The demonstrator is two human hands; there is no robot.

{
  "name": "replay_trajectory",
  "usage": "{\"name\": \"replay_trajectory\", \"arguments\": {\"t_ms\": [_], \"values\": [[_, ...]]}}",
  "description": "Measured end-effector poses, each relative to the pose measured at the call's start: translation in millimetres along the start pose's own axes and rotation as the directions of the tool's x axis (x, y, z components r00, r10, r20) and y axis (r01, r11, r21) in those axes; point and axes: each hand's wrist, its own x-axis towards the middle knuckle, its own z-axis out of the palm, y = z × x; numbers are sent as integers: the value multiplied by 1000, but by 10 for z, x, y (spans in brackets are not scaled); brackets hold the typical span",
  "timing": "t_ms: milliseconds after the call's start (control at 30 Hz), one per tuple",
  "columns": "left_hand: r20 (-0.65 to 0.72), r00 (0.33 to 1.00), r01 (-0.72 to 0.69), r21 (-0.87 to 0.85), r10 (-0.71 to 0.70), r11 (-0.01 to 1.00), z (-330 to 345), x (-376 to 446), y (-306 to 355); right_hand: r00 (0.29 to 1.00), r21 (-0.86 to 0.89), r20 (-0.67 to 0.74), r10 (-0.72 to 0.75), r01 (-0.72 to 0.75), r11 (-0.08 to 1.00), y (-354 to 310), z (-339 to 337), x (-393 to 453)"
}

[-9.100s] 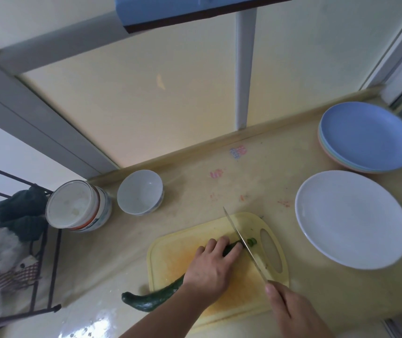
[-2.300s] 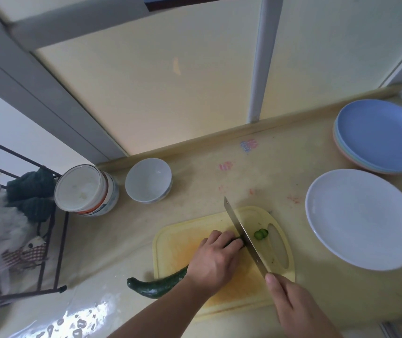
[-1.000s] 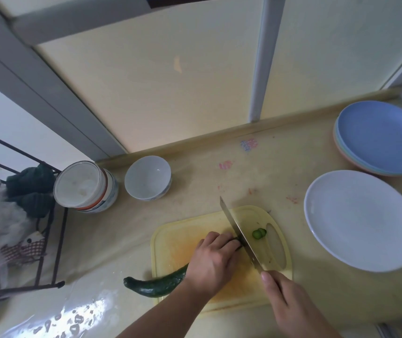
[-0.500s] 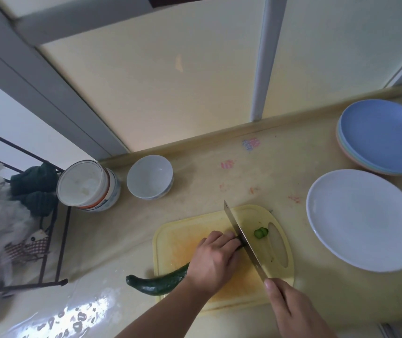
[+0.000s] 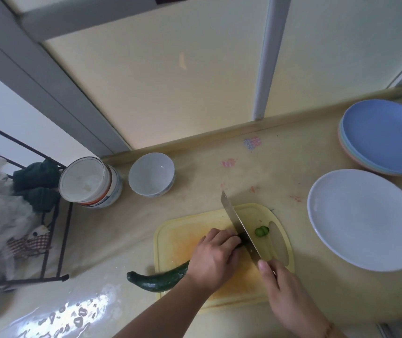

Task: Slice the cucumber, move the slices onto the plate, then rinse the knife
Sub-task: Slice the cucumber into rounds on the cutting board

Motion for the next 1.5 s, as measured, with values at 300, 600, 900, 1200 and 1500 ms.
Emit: {"name": "replay_trajectory", "arguments": {"t_ms": [300, 600, 900, 1200, 1500], "values": [[-4, 999, 35, -18, -35, 999, -3, -7, -4, 999, 63, -12, -29, 30, 998, -46, 2, -109], [21, 999, 37, -34, -37, 999, -23, 10, 16, 999, 22, -11, -40, 41, 999, -25, -27, -229], [38, 999, 32, -31, -31, 999, -40, 21, 19, 999, 2, 0, -34, 34, 999, -6, 25, -193], [6, 999, 36, -16, -36, 999, -13, 4, 18, 998, -32, 20, -66, 66, 997, 7, 59, 71], [49, 994, 98, -17, -97, 995, -260, 4, 127, 973, -102, 92, -214, 223, 970, 45, -171, -10]]}}
